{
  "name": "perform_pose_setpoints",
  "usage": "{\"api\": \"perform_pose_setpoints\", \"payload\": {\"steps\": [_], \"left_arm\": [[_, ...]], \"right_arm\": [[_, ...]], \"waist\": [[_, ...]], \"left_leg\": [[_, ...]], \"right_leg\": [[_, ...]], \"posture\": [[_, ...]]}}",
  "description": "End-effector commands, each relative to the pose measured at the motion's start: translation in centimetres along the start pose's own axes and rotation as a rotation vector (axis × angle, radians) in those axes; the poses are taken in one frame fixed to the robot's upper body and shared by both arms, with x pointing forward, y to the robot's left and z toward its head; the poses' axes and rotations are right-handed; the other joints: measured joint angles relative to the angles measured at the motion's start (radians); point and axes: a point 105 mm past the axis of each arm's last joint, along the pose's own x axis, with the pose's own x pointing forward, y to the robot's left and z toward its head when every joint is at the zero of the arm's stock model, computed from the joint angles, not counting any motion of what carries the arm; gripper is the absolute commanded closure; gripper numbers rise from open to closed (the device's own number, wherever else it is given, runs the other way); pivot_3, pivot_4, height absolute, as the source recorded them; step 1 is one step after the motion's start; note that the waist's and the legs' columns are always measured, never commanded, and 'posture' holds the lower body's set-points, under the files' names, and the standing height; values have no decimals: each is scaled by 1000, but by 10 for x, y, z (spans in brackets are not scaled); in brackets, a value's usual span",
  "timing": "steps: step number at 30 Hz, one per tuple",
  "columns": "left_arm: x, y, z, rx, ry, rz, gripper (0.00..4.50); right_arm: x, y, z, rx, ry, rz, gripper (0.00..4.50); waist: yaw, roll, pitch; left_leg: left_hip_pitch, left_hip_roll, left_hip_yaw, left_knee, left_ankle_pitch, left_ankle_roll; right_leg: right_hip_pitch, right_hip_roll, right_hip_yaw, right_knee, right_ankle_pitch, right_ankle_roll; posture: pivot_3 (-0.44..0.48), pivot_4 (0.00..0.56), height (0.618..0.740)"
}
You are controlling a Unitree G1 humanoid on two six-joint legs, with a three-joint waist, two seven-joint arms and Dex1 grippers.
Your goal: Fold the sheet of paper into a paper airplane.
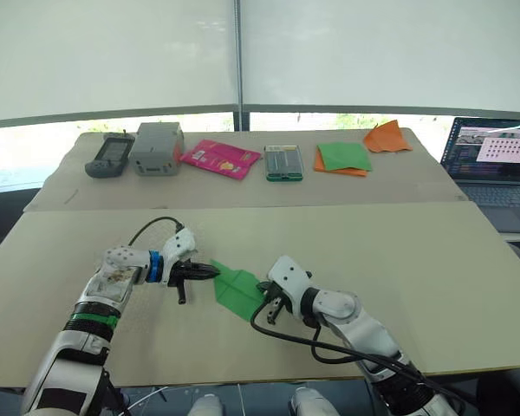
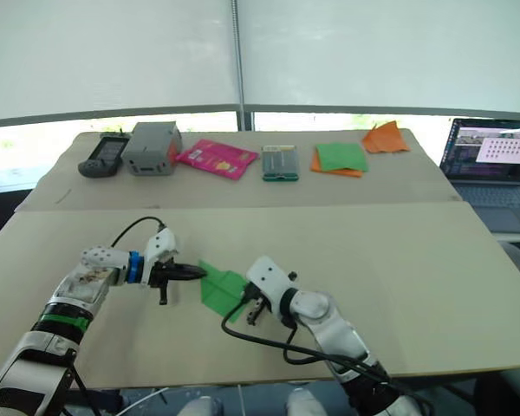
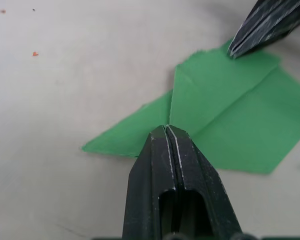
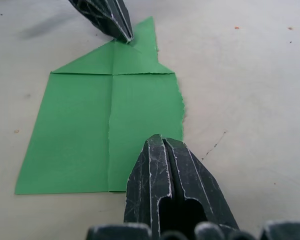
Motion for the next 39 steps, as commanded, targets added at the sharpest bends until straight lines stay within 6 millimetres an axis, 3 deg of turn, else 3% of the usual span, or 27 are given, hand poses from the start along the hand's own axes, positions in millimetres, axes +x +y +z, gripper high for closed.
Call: {"api": "perform_pose_setpoints", "payload": {"steps": [1,7,10,14,20,29,39], "left_arm": [[-6,-12,20,-1,-61,-66,4500],[-1,-18,13,11,-32,-78,4500],[19,-22,-3,58,29,-78,4500],[29,-26,5,83,10,-106,4500],[37,-30,-5,99,51,-125,4500],[32,-18,-21,106,132,-73,4500],[9,-3,-38,87,184,-16,4500]], "right_arm": [[2,7,-16,37,66,27,4474],[2,7,-16,36,65,28,4474],[2,6,-15,37,64,23,4474],[1,6,-16,39,67,20,4474],[1,6,-16,37,67,16,4474],[0,5,-16,31,70,13,4474],[-2,3,-16,27,73,11,4474]], "waist": [[0,0,0],[0,0,0],[1,1,0],[2,-1,1],[2,0,0],[2,0,0],[0,2,-1]], "left_leg": [[0,0,0,0,0,0],[0,0,0,0,0,0],[2,0,0,0,0,0],[1,0,0,0,0,0],[2,0,0,0,0,0],[3,0,0,0,0,0],[4,0,0,0,0,0]], "right_leg": [[0,0,0,0,0,1],[0,0,0,0,-1,-1],[-1,0,0,-1,-1,-1],[0,0,0,-1,-1,-1],[0,0,0,-1,0,-1],[1,0,0,-1,-1,-1],[1,0,0,-1,-1,-1]], "posture": [[0,150,740],[0,150,740],[0,150,740],[0,150,740],[0,150,740],[0,150,740],[0,150,740]]}}
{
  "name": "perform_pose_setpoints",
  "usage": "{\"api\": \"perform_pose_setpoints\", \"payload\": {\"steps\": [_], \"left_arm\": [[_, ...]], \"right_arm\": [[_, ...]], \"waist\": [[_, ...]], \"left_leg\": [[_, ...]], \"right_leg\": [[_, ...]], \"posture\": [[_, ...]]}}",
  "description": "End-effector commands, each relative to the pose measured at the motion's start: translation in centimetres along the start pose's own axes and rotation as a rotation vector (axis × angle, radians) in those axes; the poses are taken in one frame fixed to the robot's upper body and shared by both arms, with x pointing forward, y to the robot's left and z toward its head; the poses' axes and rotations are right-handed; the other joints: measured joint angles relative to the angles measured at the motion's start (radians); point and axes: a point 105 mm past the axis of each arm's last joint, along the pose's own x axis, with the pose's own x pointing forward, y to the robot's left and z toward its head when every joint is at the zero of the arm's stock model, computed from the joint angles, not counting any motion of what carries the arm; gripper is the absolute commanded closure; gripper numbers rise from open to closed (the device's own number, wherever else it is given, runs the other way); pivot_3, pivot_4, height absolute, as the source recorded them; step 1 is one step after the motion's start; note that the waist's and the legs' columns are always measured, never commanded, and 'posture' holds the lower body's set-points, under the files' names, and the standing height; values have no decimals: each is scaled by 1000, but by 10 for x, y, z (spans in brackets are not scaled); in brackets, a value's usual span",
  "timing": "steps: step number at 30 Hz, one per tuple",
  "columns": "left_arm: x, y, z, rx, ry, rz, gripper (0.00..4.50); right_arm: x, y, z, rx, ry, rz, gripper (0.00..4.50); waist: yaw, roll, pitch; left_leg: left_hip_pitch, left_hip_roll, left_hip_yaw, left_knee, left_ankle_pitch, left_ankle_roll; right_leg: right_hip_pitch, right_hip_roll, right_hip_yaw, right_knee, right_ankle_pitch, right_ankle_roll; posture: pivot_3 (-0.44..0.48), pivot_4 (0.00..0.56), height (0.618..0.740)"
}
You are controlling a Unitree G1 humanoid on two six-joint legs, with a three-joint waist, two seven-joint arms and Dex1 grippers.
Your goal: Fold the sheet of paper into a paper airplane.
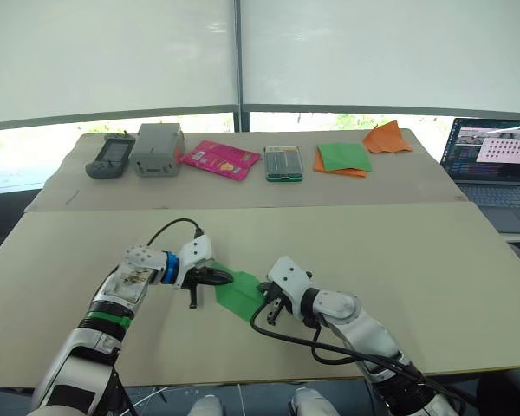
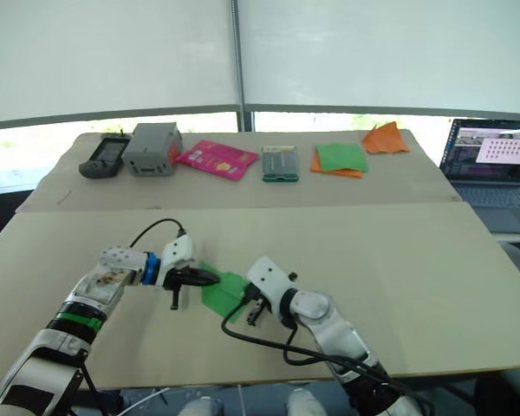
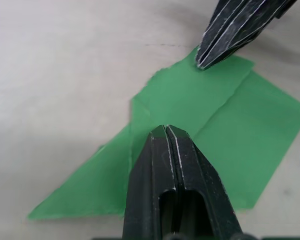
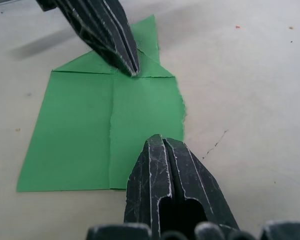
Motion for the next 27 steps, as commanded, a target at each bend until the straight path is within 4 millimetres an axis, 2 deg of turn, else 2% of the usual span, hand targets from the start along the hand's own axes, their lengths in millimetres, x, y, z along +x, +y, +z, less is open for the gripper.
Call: {"api": "perform_pose_setpoints", "payload": {"steps": [1,7,17,27], "left_arm": [[-7,-4,-29,-56,97,16,4500],[-12,-5,-37,-76,105,35,4500],[-10,-3,-22,-44,68,28,4500],[3,-18,-26,-25,82,-23,4500]], "right_arm": [[-1,4,-15,24,64,16,4474],[-1,3,-14,22,62,17,4474],[1,3,-11,9,55,24,4474],[12,2,17,-49,-30,42,4474]], "waist": [[0,0,0],[1,0,-1],[1,0,-1],[0,1,0]], "left_leg": [[0,0,0,0,0,0],[0,0,0,0,0,0],[0,0,0,0,0,0],[0,0,0,0,0,0]], "right_leg": [[0,0,0,0,0,0],[0,0,0,0,0,0],[0,0,0,0,0,0],[0,0,0,0,0,0]], "posture": [[0,150,740],[0,150,740],[0,150,740],[0,150,740]]}}
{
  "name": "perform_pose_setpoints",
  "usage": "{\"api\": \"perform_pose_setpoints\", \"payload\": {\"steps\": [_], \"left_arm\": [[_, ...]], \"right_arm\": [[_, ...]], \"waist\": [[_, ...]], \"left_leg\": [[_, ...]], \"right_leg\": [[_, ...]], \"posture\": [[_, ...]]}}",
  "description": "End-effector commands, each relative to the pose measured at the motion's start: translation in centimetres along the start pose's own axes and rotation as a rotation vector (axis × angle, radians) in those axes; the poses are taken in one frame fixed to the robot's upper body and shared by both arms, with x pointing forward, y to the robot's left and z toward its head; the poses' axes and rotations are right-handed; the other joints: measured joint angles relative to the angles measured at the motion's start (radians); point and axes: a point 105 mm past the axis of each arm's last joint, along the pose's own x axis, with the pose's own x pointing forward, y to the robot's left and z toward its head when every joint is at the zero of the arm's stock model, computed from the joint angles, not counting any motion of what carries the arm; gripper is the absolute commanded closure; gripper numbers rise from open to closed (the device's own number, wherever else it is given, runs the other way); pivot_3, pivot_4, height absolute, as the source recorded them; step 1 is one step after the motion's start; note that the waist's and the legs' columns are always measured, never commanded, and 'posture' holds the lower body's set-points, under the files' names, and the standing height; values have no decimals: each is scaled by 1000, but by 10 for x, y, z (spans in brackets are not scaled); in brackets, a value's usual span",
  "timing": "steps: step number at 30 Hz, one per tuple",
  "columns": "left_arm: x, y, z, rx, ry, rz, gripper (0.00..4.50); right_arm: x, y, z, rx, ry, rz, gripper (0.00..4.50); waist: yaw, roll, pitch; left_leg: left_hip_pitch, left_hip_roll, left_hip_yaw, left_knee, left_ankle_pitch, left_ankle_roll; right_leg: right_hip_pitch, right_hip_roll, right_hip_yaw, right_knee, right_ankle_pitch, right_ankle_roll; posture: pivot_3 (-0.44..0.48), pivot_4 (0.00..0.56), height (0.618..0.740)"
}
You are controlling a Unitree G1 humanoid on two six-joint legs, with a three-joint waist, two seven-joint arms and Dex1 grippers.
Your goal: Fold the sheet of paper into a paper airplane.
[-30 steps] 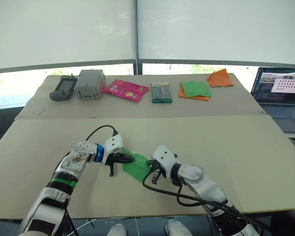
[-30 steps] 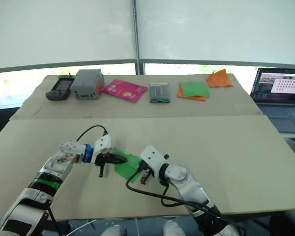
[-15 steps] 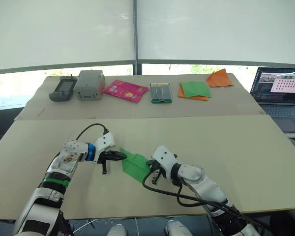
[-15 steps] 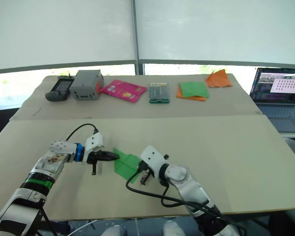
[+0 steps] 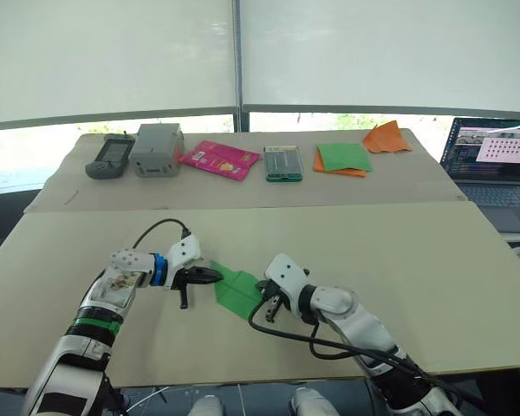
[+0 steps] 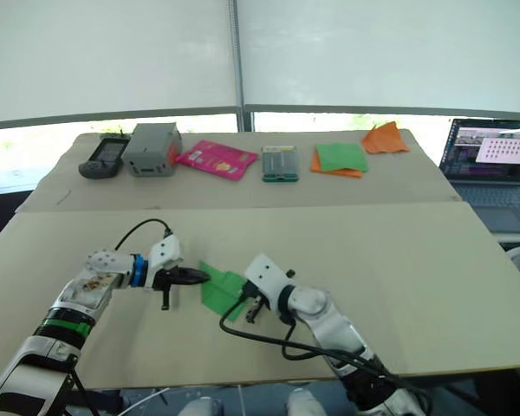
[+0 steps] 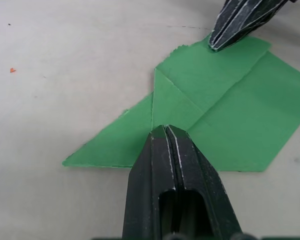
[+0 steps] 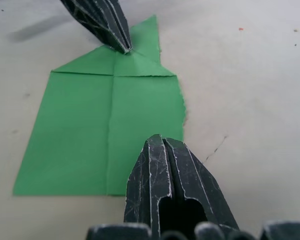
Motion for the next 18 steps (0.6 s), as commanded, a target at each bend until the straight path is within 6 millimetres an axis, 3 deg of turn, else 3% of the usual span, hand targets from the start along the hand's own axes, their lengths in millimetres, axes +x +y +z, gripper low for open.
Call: {"api": "perform_pose_setpoints", "payload": {"steps": [1,10,18], "left_arm": [[10,-15,-22,-32,91,-54,4500],[11,-12,-24,-19,115,-42,4500],[9,-12,-28,-23,126,-30,4500]], "right_arm": [[8,6,13,-42,-32,42,4474],[29,12,6,-104,35,124,4474],[31,24,-1,-135,62,181,4474]], "waist": [[0,0,0],[1,0,-1],[0,1,-1]], "left_leg": [[0,0,0,0,0,0],[1,0,0,0,0,0],[4,0,0,0,0,0]], "right_leg": [[0,0,0,0,0,0],[1,0,0,0,0,1],[4,0,0,1,0,0]], "posture": [[0,150,740],[0,150,740],[0,150,740]]}}
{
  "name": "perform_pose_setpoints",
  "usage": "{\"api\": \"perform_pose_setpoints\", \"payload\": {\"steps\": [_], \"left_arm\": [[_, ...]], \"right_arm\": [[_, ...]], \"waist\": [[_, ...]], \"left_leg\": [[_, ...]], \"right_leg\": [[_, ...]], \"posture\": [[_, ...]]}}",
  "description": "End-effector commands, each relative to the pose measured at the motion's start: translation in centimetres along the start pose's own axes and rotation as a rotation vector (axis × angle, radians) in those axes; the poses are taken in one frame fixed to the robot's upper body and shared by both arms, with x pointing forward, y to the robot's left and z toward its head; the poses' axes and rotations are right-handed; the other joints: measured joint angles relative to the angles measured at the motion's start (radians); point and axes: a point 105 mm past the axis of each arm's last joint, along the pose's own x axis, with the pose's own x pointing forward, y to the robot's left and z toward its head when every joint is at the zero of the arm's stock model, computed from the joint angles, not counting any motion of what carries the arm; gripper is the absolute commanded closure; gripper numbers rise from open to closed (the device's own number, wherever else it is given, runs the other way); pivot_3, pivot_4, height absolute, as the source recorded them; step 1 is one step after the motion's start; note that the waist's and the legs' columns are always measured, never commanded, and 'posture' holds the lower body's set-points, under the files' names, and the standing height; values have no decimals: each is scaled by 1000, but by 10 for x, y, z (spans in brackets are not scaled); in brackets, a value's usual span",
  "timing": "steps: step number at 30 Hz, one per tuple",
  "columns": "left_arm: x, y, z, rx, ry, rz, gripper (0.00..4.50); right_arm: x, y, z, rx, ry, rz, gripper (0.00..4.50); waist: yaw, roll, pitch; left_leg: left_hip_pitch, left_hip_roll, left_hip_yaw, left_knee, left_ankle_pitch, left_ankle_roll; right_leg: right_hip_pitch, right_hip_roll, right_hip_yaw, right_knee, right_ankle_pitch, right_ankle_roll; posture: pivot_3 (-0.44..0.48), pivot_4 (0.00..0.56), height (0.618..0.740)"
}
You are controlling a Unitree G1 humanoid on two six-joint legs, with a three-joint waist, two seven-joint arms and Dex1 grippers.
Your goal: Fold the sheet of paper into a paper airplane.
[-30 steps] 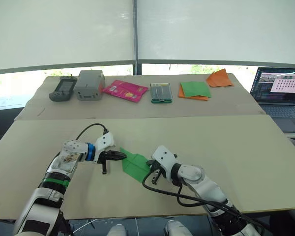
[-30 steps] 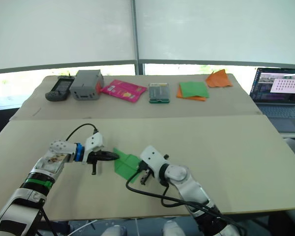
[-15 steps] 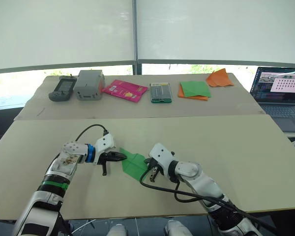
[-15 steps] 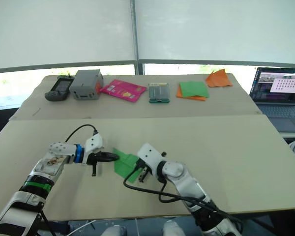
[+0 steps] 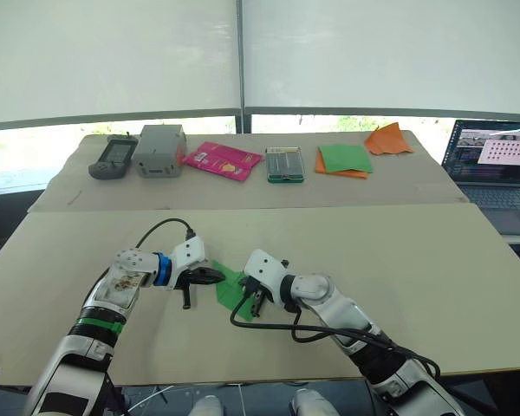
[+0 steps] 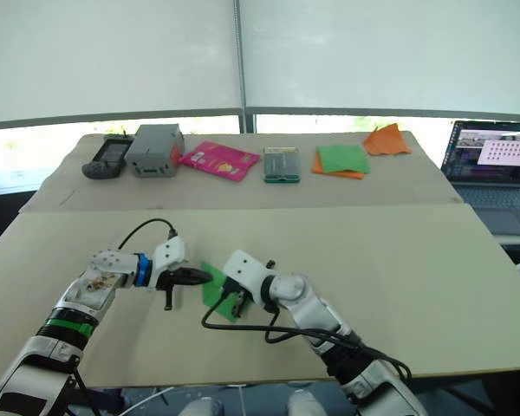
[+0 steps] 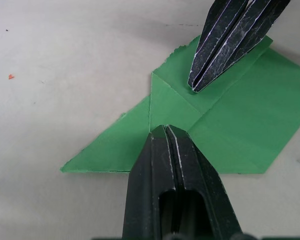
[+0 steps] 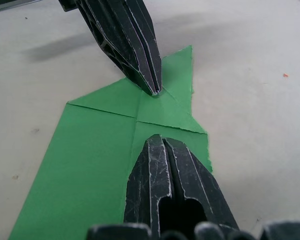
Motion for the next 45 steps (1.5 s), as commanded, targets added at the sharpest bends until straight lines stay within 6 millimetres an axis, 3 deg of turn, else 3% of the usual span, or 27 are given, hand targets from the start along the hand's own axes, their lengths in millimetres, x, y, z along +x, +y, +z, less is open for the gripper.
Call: {"api": "perform_pose_setpoints", "payload": {"steps": [1,15,22,33,42,45], "left_arm": [[5,-13,-28,-54,100,-35,4500],[0,-15,-33,-54,112,-30,4500],[-2,-16,-34,-56,117,-28,4500],[-3,-17,-34,-50,120,-36,4500],[-2,-18,-35,-49,122,-43,4500],[-1,-19,-34,-48,120,-44,4500]], "right_arm": [[6,19,-10,-23,33,78,4474],[1,30,-15,-56,40,137,4474],[-6,37,-39,0,128,150,4474],[-23,51,-79,286,261,158,4474],[-36,49,-78,371,231,122,4474],[-42,48,-63,333,149,120,4474]], "waist": [[0,0,0],[0,1,-1],[-1,1,-1],[2,3,-10],[3,3,-13],[6,3,-12]], "left_leg": [[0,0,0,0,0,0],[1,0,0,-1,0,0],[1,0,0,-1,0,0],[3,0,0,-1,-2,0],[4,0,0,-1,-4,-1],[4,0,0,-1,-4,-1]], "right_leg": [[0,0,0,0,0,0],[1,0,0,0,-1,0],[1,0,0,-1,-1,0],[3,0,0,-2,-3,-1],[5,0,0,-2,-6,-1],[5,-1,0,-2,-6,-1]], "posture": [[0,150,740],[0,150,740],[0,150,740],[0,150,740],[0,150,740],[0,150,740]]}}
